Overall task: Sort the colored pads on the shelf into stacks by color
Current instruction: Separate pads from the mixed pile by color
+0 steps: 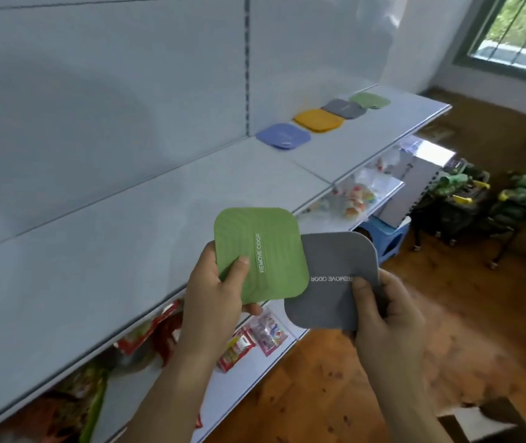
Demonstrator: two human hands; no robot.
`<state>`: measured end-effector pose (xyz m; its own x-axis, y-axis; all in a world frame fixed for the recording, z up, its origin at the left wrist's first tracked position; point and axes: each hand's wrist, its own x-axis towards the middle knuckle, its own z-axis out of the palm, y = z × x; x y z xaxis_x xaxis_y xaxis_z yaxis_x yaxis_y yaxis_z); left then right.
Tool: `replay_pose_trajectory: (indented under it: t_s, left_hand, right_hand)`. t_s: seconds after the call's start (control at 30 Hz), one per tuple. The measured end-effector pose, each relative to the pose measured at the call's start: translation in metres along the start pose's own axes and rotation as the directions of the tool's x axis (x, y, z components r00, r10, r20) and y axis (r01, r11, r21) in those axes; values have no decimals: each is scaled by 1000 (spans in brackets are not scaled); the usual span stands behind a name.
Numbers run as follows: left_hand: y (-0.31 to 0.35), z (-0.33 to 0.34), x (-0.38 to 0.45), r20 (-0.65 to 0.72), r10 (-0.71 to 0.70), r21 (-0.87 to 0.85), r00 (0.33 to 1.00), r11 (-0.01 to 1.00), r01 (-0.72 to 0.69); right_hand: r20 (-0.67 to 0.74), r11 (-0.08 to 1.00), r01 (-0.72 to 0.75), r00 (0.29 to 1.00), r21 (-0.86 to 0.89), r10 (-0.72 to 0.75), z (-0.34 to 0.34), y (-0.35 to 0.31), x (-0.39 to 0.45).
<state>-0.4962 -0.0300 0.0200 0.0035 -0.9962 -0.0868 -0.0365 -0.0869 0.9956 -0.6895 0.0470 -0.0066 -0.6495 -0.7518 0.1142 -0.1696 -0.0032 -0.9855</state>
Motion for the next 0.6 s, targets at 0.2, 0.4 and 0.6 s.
replay_pose_trajectory:
  t_s: [0.2, 0.4, 0.6]
  left_hand:
    - [-3, 81, 53, 69, -26, -4, 997, 1000, 26]
    - [-5, 166, 130, 136, -11, -44, 991, 999, 17]
    - [13, 242, 200, 204, 14, -47, 979, 999, -5]
  right_hand:
    - [-97, 999, -51, 994, 14, 52, -30, 24, 72]
    - [-145, 998, -16, 989, -68, 6, -48, 38, 163]
    - [-213, 994, 15, 976, -112, -39, -66, 32, 255]
